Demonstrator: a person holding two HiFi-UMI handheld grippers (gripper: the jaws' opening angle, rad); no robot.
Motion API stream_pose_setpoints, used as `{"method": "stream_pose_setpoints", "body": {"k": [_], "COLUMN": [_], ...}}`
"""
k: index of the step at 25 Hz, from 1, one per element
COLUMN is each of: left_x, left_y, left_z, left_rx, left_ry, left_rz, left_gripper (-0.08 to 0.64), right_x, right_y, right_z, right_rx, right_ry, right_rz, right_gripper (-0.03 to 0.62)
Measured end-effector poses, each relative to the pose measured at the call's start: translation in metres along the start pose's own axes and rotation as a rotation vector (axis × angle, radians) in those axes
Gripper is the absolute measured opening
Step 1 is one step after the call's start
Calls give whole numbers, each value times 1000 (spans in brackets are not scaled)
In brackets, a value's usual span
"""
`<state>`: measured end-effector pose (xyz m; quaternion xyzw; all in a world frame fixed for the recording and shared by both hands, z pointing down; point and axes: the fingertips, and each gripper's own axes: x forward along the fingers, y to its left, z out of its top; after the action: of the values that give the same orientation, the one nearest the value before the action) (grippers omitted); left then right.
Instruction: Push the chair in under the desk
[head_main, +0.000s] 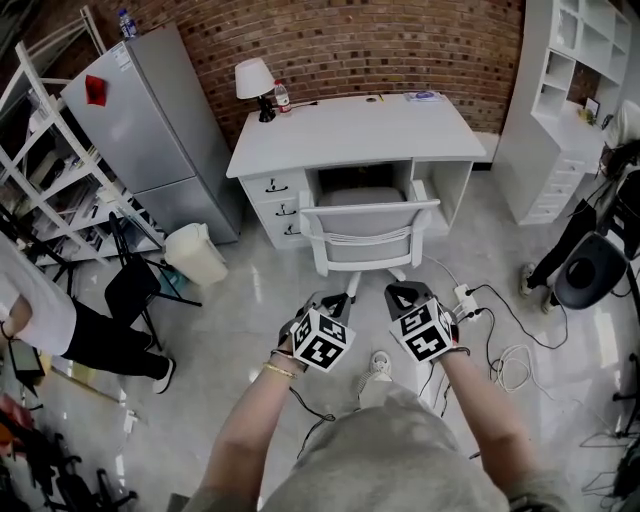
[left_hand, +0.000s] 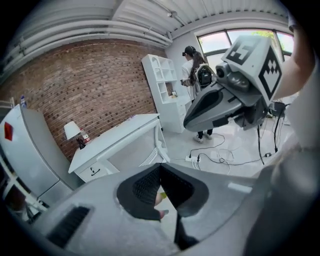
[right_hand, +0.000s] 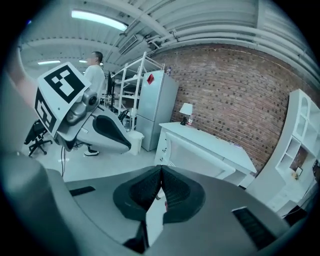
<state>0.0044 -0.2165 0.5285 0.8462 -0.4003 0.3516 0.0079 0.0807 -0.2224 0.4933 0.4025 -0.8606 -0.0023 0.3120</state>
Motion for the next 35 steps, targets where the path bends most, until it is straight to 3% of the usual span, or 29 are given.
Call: {"method": "stream_pose_setpoints", "body": {"k": [13,25,35], "left_x": [-47,-87,-97], "left_y": [-12,-18,-25], "left_z": [-4,10,16], "left_rx": [-233,-365,-418], "left_ry": [-119,-246,-275], "left_rz": [68,119,118], "left_gripper": [11,11,11], "right_x": [-36,-66,-81], "right_y": [22,37,42], "right_z": [-4,-7,-9], "right_rx": [195,287,409], "right_ry": [-95,-152,-189], "right_rz": [-6,-2,50], "right_gripper": [8,8,8]}}
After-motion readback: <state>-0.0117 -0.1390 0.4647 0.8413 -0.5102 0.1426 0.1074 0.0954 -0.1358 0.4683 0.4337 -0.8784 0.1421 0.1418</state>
